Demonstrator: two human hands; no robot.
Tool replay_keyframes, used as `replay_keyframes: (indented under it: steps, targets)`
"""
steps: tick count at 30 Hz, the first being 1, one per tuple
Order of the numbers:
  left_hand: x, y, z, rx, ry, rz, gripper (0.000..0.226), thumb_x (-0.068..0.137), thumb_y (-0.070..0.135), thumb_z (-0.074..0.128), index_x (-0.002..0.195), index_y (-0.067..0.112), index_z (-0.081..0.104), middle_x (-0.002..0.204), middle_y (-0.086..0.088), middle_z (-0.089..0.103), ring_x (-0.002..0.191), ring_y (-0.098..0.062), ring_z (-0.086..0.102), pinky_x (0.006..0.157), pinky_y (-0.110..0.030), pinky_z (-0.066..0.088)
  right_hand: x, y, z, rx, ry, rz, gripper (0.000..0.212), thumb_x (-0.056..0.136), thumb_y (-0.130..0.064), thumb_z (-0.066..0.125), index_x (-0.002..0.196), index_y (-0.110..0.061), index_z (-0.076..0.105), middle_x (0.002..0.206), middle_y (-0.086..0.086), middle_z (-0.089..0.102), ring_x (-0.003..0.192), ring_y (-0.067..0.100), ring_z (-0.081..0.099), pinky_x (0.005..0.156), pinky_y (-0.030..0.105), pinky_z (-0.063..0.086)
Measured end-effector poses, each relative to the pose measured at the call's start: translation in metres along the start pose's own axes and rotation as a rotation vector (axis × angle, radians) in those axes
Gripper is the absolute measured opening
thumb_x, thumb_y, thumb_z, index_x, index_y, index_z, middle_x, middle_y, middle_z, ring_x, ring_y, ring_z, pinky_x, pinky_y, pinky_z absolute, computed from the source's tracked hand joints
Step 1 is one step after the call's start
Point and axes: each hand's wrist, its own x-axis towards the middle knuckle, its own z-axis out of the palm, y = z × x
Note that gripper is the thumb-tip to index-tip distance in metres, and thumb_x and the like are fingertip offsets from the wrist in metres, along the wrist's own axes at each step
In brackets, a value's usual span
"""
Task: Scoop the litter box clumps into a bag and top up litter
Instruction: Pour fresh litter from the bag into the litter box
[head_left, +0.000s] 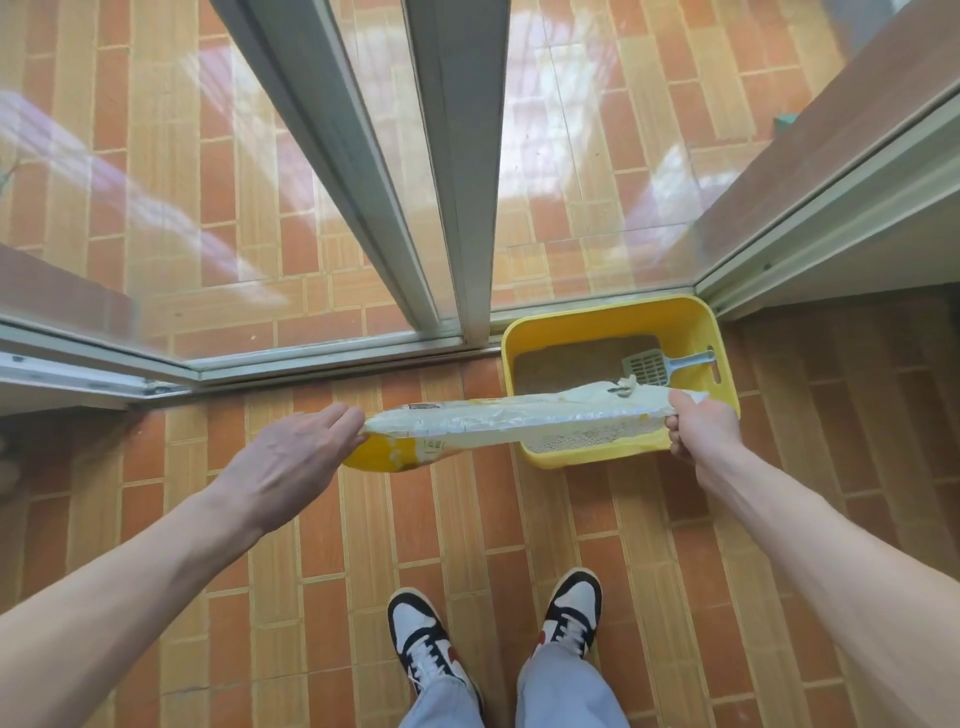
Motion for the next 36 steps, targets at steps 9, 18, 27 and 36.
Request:
replay_keyframes:
  steps: [9,18,27,36]
  targets:
    - [0.007,-0.001,-0.004,-0.002,-0.009,-0.038,0.022,0.107,0.037,0.029,0.091,0.023,0.037,0.073,0.006,0.04,0.051,-0.013,0.038,0.044,-0.033,0.039,0.006,-0.001,0.001,-0.091,-0.045,-0.029,0.021,0.101,-0.021,0.049,0.087,-0.008,0.056,0.069,0.006,0.051,0.058,0.018,0.043,0.06,0.035,0.039]
    - [0.003,-0.006,-0.003,0.027,-0.03,-0.029,0.025,0.107,0.038,0.026,0.093,0.022,0.039,0.074,0.005,0.04,0.051,-0.01,0.037,0.043,-0.031,0.04,0.002,0.014,0.007,-0.117,-0.037,0.032,0.023,0.101,-0.022,0.047,0.086,-0.007,0.056,0.072,0.007,0.052,0.06,0.02,0.043,0.065,0.038,0.04]
    - [-0.007,-0.005,-0.002,0.042,-0.039,-0.002,0.024,0.107,0.037,0.028,0.092,0.022,0.04,0.073,0.006,0.04,0.05,-0.01,0.035,0.043,-0.027,0.037,-0.005,0.027,0.005,-0.11,-0.028,0.031,0.024,0.101,-0.024,0.048,0.085,-0.008,0.054,0.073,0.008,0.053,0.061,0.022,0.046,0.066,0.038,0.042]
    - [-0.011,0.0,0.0,0.052,-0.05,0.022,0.02,0.106,0.035,0.032,0.092,0.023,0.038,0.074,0.005,0.038,0.05,-0.011,0.034,0.043,-0.031,0.039,-0.015,0.041,-0.006,-0.11,-0.047,0.02,0.024,0.101,-0.019,0.048,0.081,-0.008,0.054,0.069,0.007,0.051,0.059,0.02,0.042,0.055,0.033,0.037]
